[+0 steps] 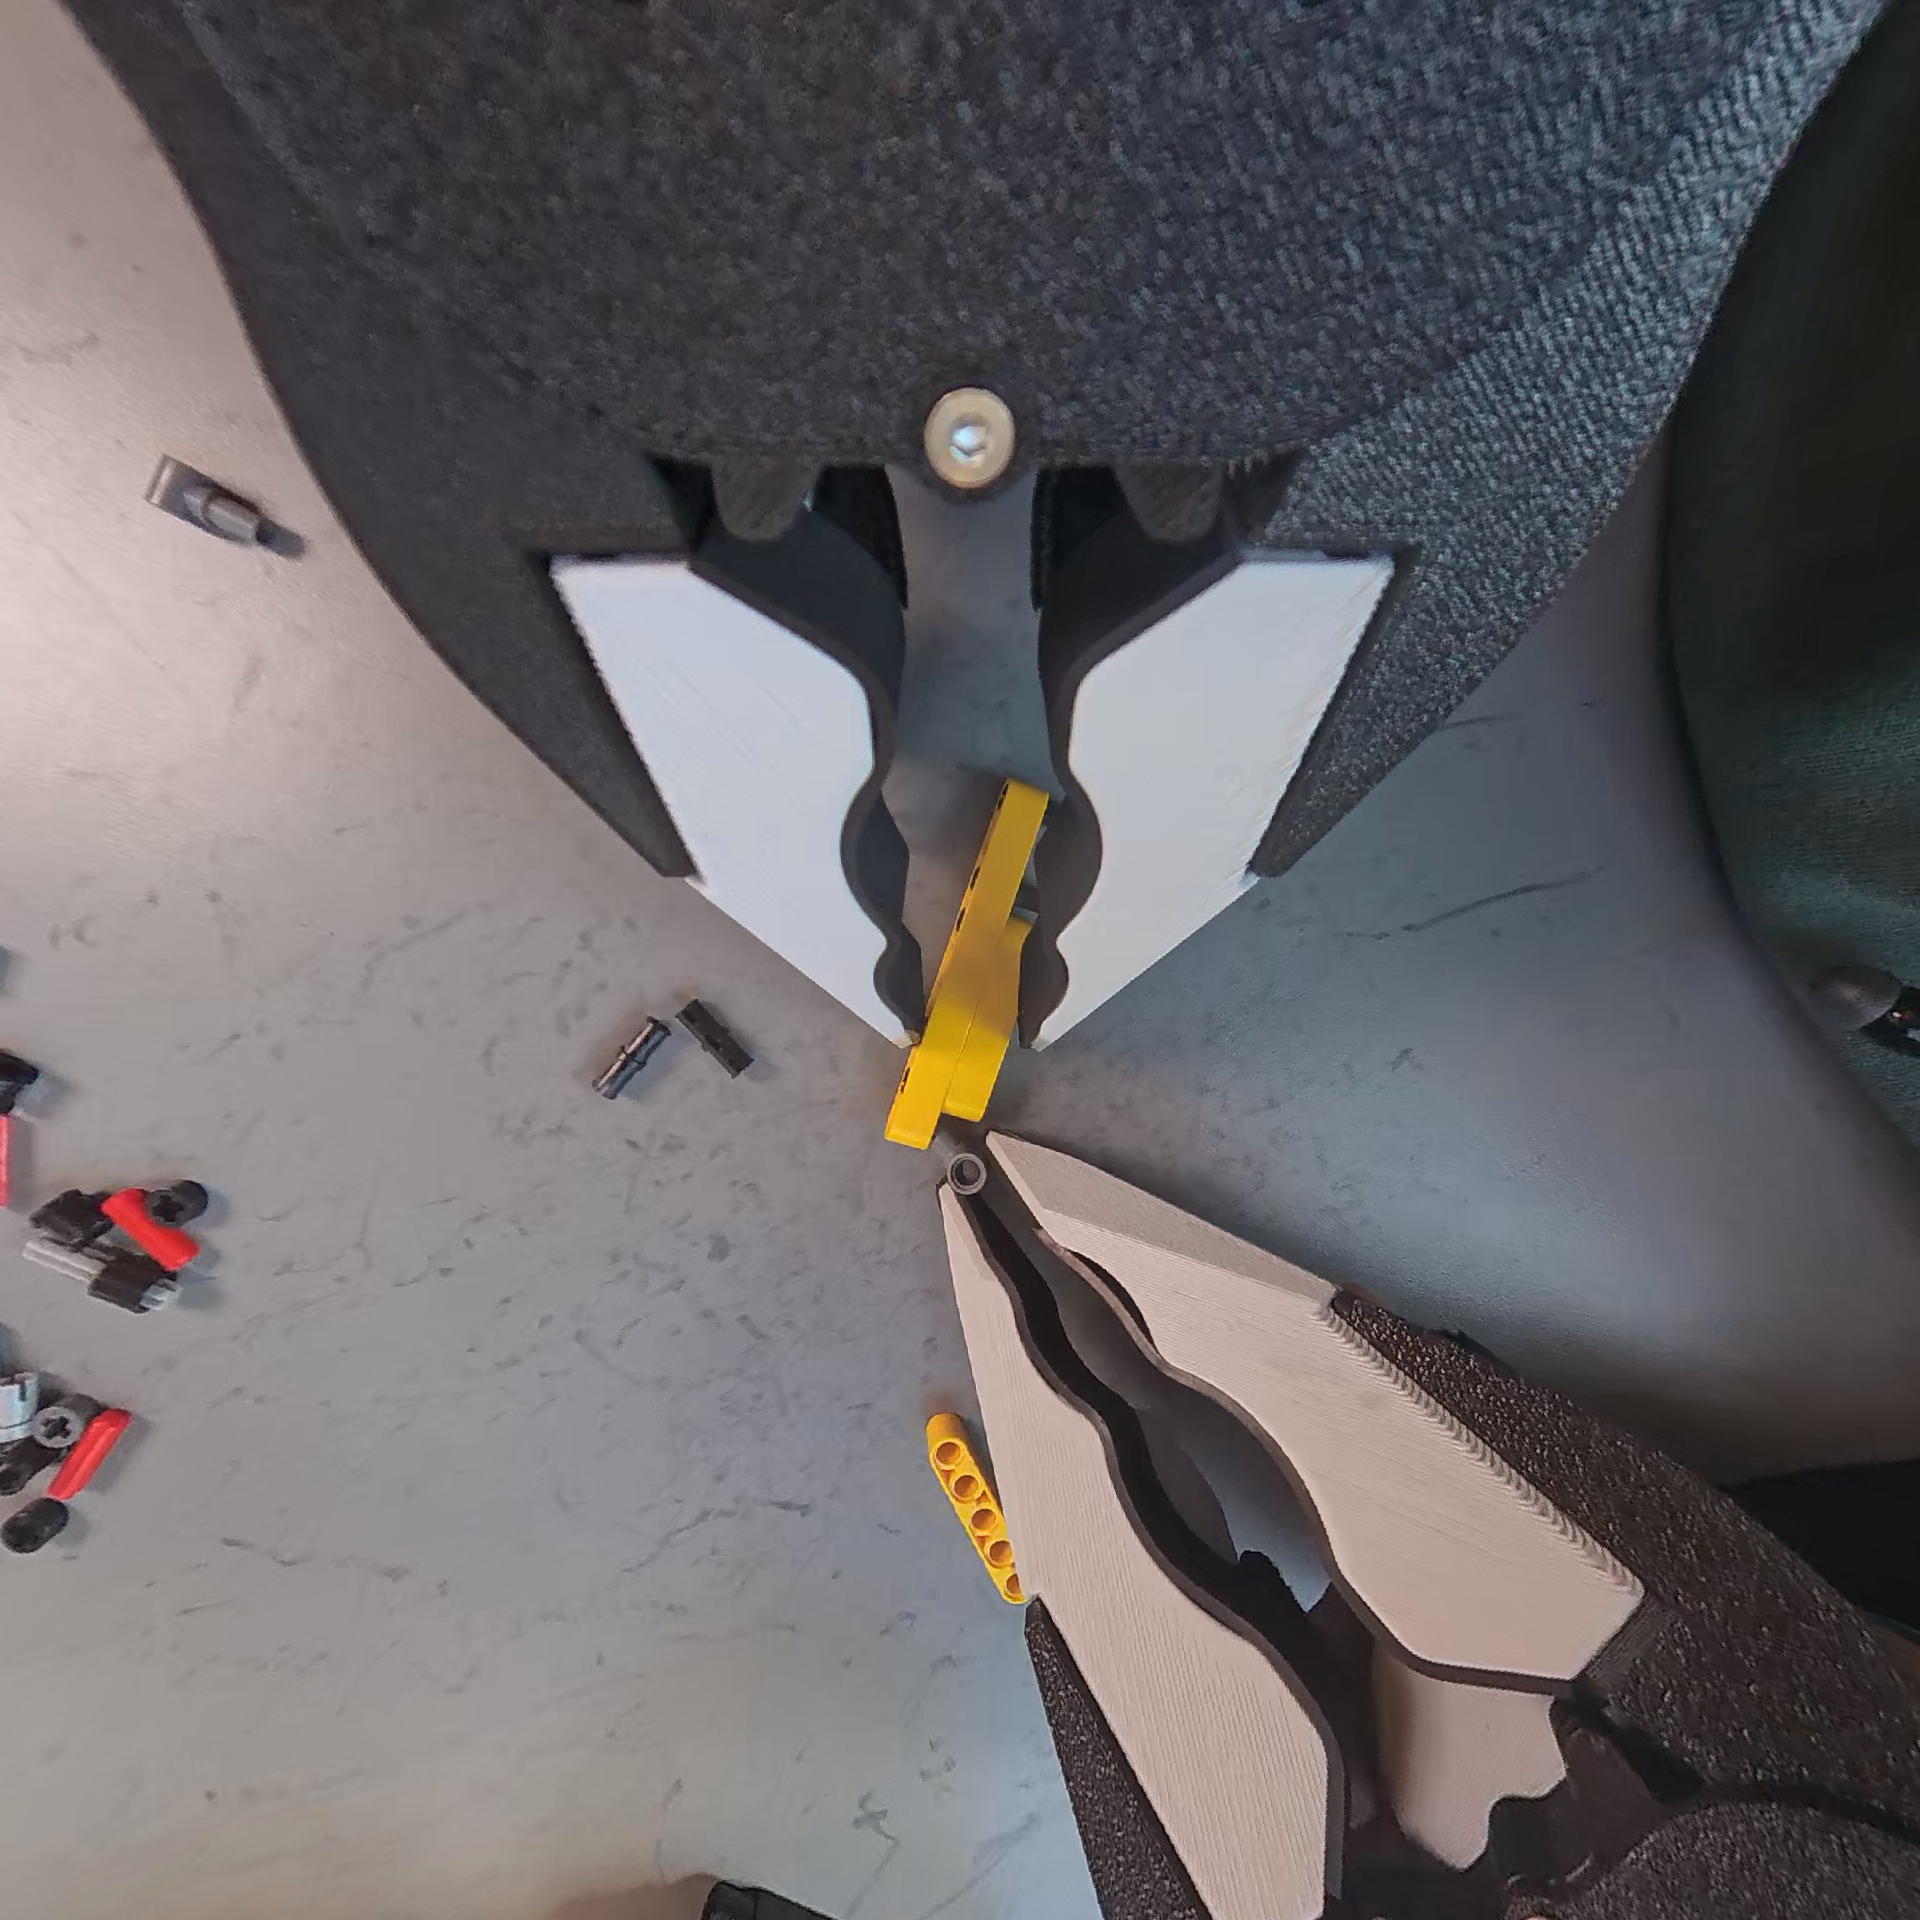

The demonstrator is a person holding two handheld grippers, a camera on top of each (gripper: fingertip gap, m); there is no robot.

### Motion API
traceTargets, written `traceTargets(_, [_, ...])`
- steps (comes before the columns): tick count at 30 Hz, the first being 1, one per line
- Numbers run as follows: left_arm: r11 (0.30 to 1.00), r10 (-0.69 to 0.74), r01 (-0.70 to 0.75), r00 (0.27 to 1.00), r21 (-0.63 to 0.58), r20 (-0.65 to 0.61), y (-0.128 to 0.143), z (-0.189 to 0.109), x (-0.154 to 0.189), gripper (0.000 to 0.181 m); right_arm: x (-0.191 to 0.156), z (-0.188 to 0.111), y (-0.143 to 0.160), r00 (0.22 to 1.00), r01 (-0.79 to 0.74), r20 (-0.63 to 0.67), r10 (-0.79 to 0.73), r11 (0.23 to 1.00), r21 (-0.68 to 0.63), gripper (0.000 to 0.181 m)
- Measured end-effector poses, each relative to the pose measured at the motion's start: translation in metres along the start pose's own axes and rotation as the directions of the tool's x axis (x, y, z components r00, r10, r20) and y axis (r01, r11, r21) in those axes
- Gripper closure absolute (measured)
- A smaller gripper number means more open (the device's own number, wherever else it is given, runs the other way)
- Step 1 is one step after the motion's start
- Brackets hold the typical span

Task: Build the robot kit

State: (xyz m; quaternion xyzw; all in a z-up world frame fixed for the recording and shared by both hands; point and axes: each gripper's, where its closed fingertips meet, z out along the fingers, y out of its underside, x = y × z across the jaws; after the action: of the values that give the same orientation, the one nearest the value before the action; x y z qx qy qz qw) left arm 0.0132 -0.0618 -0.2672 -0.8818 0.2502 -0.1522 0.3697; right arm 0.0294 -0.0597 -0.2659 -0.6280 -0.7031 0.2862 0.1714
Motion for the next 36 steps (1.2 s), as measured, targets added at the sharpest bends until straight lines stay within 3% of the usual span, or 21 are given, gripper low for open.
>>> traceTargets(28, [1.0,0.027,-0.027,1.0,0.001,-0.016,0.0023,-0.003,0.0025,0.169,-0.0006,0.001,-0.0008,0.99,0.124,0.071,-0.12,0.991,-0.059,0.164])
traceTargets(36, [0.999,0.047,-0.046,0.996,0.007,-0.074,0.0042,-0.0086,0.0091,0.165,0.0,0.0014,-0.001,0.992,0.108,0.08,-0.103,0.993,-0.058,0.163])
